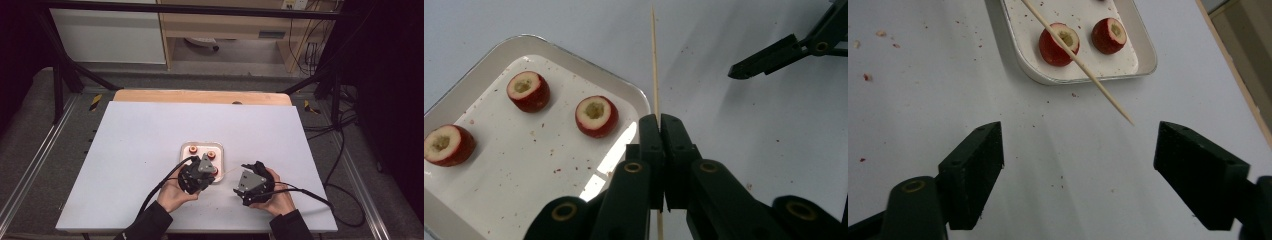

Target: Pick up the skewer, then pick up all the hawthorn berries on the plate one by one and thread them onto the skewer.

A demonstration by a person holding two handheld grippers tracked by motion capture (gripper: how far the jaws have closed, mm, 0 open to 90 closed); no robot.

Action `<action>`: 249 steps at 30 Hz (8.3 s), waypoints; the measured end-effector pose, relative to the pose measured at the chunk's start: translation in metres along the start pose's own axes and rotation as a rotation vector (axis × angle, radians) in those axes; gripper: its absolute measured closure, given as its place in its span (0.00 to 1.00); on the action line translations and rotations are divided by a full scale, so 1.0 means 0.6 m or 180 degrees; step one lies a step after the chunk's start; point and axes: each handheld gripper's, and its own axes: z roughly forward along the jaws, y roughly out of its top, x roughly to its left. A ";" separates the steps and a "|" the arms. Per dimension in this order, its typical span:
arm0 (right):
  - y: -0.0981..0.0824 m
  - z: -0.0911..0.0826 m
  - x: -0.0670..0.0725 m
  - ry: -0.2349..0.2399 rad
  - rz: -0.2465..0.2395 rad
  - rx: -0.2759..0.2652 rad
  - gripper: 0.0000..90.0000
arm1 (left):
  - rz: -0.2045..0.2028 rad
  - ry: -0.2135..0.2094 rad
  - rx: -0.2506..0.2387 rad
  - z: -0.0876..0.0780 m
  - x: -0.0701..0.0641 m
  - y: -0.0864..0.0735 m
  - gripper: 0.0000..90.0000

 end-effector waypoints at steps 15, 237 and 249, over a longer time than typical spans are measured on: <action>-0.003 0.004 0.010 -0.0052 -0.0884 -0.0002 0.49 | 0.0167 -0.0105 0.0158 0.026 -0.025 0.031 0.98; 0.103 0.135 -0.068 0.0887 0.2480 0.0447 0.66 | -0.1157 0.0481 -0.0683 -0.047 -0.002 -0.176 0.98; 0.096 0.090 -0.085 0.0684 0.2844 -0.0251 0.66 | -0.1251 0.0538 -0.0789 -0.044 -0.010 -0.172 0.98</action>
